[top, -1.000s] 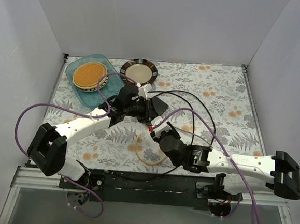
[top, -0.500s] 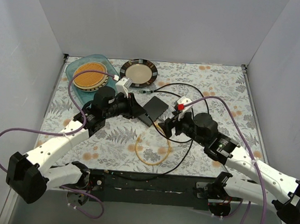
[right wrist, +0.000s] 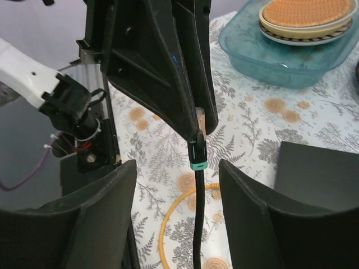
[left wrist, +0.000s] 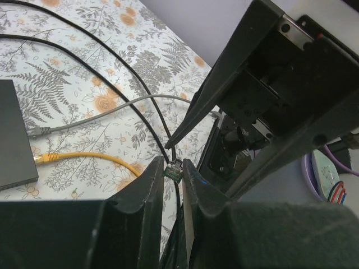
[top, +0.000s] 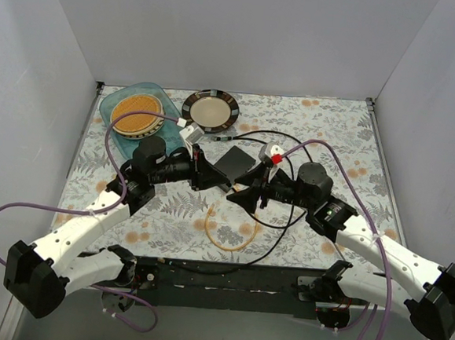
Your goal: Insert the plug into the switch port
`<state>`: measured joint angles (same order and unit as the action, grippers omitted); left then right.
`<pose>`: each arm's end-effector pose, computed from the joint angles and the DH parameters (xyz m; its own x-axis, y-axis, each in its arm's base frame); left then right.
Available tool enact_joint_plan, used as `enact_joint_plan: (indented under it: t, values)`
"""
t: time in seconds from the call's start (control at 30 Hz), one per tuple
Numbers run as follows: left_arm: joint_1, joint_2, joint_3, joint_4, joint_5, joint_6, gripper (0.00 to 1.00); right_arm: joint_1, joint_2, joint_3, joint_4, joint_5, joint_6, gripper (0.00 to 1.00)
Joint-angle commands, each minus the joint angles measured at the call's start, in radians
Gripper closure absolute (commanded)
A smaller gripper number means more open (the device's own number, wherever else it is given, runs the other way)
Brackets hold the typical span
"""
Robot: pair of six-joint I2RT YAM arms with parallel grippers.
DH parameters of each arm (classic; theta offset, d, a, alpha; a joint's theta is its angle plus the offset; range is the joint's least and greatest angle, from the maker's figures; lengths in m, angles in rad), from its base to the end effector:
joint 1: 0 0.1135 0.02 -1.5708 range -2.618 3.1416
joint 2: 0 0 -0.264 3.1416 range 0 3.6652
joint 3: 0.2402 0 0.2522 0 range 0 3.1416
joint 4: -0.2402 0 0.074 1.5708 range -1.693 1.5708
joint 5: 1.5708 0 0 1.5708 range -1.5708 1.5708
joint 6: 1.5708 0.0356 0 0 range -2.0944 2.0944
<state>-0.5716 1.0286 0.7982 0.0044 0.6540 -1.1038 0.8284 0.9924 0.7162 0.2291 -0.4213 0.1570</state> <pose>0.1864 -0.1457 0.3192 -0.9135 -0.2550 -0.3170 0.2495 0.2643 -0.9316 0.1475 0.1823 0.3205 -0.1798 0.0151 -0.9836 -0.9319 0.3175 0.1752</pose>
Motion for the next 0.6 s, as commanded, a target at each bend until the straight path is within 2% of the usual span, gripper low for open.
enact_joint_plan:
  t: [0.0,0.17,0.57]
  values:
    - [0.001,-0.062,-0.013,0.072,0.068,0.019,1.0,-0.029,0.002,-0.012,0.136,-0.128,0.07,0.36]
    - [0.001,-0.084,-0.021,0.08,0.068,0.019,1.0,-0.118,0.008,-0.07,0.283,-0.223,0.205,0.41]
    - [0.001,-0.073,-0.019,0.082,0.079,0.009,1.0,-0.123,0.069,-0.057,0.366,-0.284,0.262,0.51]
